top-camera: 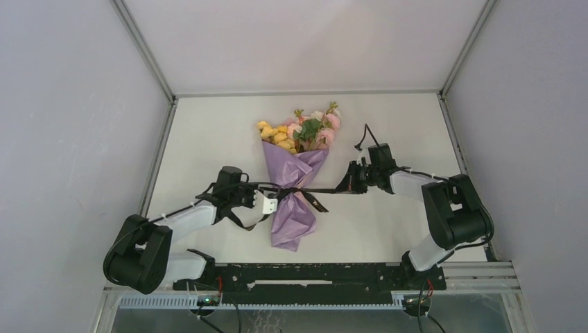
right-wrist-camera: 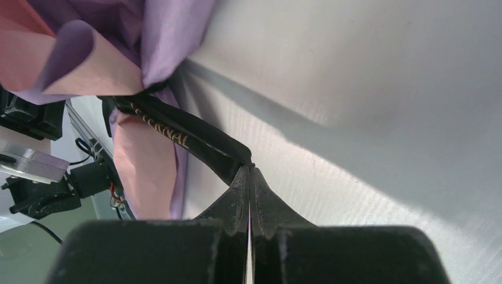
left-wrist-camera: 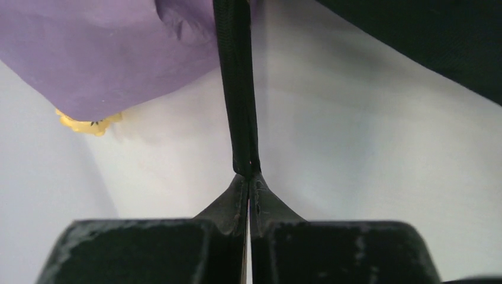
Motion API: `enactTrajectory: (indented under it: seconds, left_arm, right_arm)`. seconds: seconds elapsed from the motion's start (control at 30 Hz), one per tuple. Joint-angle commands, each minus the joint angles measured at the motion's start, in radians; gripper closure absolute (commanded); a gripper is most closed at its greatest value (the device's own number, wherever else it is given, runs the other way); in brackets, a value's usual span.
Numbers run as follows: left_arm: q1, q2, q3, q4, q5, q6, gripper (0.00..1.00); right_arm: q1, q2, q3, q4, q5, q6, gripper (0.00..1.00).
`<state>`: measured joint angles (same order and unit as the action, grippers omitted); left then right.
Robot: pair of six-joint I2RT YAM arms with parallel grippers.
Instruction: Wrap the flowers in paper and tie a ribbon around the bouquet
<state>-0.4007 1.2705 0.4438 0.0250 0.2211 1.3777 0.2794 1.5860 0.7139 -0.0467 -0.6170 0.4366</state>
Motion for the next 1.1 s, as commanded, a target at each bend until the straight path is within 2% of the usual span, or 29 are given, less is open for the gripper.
enactTrajectory:
  seconds: [0.0,0.1,0.3,0.4,0.53,0.6,0.63,0.73,0.87,1.0,1.07]
  left_arm:
    - [0.091,0.013,0.011,-0.013,-0.039,0.201,1.0]
    - [0.127,0.016,0.035,-0.083,-0.024,0.242,1.0]
    - [0.131,0.008,0.009,-0.083,-0.009,0.244,1.0]
    - [0.13,-0.024,0.005,-0.095,0.04,0.236,1.0]
    - [0.122,-0.035,0.025,-0.101,0.067,0.185,1.0]
    - [0.122,-0.033,0.028,-0.101,0.07,0.187,1.0]
    - [0.122,-0.033,0.027,-0.101,0.075,0.192,1.0]
    - [0.12,-0.036,0.027,-0.101,0.083,0.195,1.0]
    - [0.118,-0.045,0.018,-0.102,0.081,0.189,1.0]
    - [0.118,-0.042,0.018,-0.084,0.084,0.181,1.0]
    - [0.118,-0.045,0.022,-0.064,0.087,0.165,1.0]
  right_arm:
    - [-0.055,0.036,-0.031,0.033,0.02,0.03,1.0]
    - [-0.06,0.045,-0.045,0.062,0.012,0.042,1.0]
    - [-0.078,0.018,-0.05,0.072,0.012,0.042,1.0]
    - [-0.066,0.008,-0.046,0.098,-0.047,0.035,1.0]
    - [-0.015,-0.027,-0.035,0.2,-0.152,-0.026,0.7]
    - [0.044,-0.025,0.004,0.208,-0.15,-0.06,0.54]
    - [0.075,0.003,0.033,0.187,-0.136,-0.084,0.5]
    - [0.133,0.097,0.121,0.119,-0.122,-0.099,0.46]
    - [0.191,0.139,0.127,0.144,-0.117,-0.078,0.36]
    - [0.251,0.17,0.127,0.166,-0.055,-0.074,0.37]
    - [0.256,0.195,0.127,0.172,-0.027,-0.059,0.42]
